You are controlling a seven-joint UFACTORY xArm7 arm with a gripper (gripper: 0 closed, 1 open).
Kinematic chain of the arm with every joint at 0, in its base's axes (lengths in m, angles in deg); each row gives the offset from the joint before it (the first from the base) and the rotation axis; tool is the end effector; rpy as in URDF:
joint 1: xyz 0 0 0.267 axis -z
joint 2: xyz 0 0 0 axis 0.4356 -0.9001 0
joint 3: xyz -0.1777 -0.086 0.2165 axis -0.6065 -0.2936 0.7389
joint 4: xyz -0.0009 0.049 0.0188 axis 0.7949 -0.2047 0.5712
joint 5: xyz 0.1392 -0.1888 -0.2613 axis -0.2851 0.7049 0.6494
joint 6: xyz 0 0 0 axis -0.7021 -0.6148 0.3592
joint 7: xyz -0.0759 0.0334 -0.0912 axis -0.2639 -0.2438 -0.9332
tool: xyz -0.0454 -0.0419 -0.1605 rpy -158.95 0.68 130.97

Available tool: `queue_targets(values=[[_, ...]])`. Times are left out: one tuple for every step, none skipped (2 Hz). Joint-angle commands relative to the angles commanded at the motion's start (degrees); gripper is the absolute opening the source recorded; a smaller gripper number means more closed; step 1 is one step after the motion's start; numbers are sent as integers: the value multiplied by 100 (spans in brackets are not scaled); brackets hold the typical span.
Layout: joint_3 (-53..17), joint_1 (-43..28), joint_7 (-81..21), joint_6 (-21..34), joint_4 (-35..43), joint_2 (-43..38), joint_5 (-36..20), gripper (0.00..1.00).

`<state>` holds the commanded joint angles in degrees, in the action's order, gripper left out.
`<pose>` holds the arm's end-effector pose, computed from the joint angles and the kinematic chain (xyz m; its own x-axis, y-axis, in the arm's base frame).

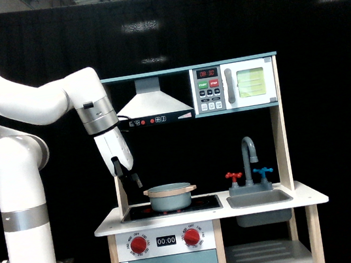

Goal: Put the bowl inside the kitchen cabinet

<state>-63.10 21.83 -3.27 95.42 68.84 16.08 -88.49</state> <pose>0.2570 0.0469 0.1451 0.9714 -0.0765 0.2249 -0.0199 -0.9696 -0.2440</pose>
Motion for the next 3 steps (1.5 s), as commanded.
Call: queue_targets(values=[[-205,-1021,-801,-1401,895,-2102,-313,100],[404,-1028,-413,-806,1638,-2751,267,100],[-242,-1555,-1150,-872,1278,-2355,-569,100]])
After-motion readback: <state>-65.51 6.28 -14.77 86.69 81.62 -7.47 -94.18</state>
